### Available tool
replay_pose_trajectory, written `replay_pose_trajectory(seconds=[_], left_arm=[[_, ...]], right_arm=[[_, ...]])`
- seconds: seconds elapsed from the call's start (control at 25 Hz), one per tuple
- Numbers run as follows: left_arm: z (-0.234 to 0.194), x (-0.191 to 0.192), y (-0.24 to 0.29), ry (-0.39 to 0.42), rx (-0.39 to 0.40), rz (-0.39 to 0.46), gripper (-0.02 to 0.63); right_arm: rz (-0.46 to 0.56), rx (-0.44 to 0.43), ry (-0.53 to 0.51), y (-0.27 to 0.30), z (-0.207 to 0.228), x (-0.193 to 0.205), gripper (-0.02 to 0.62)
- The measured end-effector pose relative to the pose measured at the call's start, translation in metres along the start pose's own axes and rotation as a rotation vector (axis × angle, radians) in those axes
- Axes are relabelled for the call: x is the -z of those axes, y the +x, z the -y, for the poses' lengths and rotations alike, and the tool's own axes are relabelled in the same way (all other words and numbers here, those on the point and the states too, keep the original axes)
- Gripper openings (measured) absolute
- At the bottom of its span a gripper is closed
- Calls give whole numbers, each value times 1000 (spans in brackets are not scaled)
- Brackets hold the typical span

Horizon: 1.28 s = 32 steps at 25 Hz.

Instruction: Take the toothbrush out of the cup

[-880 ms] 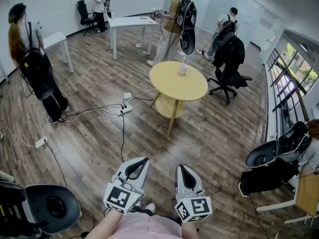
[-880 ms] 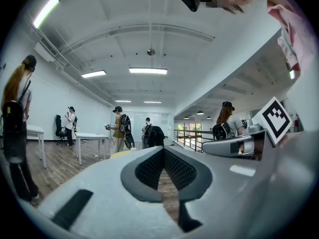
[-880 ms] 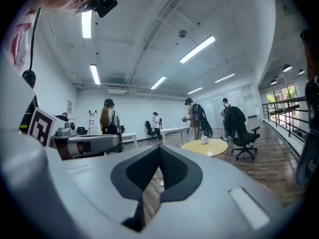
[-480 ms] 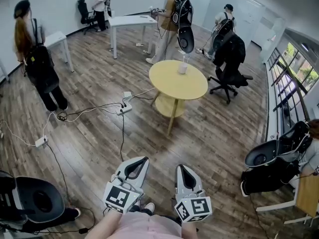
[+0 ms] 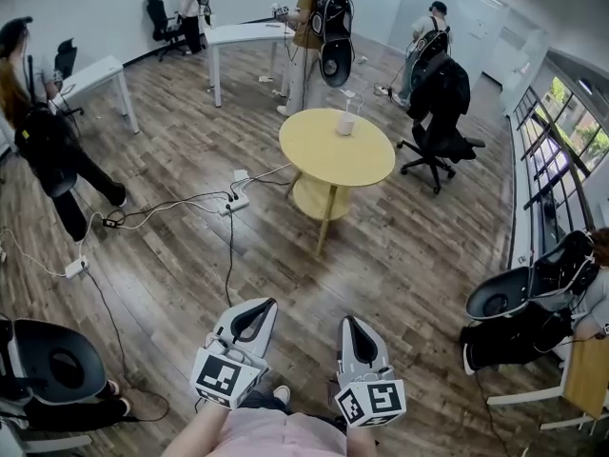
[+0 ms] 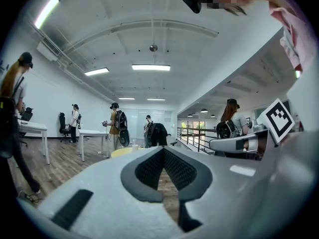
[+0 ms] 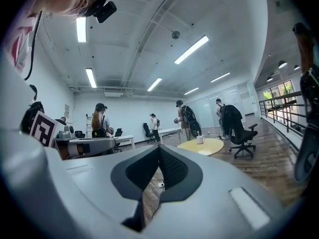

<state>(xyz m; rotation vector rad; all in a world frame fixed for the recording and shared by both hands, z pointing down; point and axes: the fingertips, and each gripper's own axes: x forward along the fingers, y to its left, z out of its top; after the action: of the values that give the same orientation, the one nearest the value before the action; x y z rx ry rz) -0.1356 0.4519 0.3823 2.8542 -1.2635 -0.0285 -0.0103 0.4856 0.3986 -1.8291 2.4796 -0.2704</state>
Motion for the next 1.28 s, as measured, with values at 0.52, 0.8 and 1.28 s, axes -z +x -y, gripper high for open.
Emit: replay_pose_trajectory(seconds=[0.52, 0.8, 1.28], left_arm=[[-67, -4, 86, -8, -12, 11, -5], [-109, -17, 142, 31, 43, 19, -5], [-169, -3, 203, -4, -4, -5, -5]], right_arm=[[-15, 42, 6, 86, 51, -13, 3], [6, 63, 13, 149, 64, -29, 3], [-12, 70, 21, 230, 104, -34, 3]])
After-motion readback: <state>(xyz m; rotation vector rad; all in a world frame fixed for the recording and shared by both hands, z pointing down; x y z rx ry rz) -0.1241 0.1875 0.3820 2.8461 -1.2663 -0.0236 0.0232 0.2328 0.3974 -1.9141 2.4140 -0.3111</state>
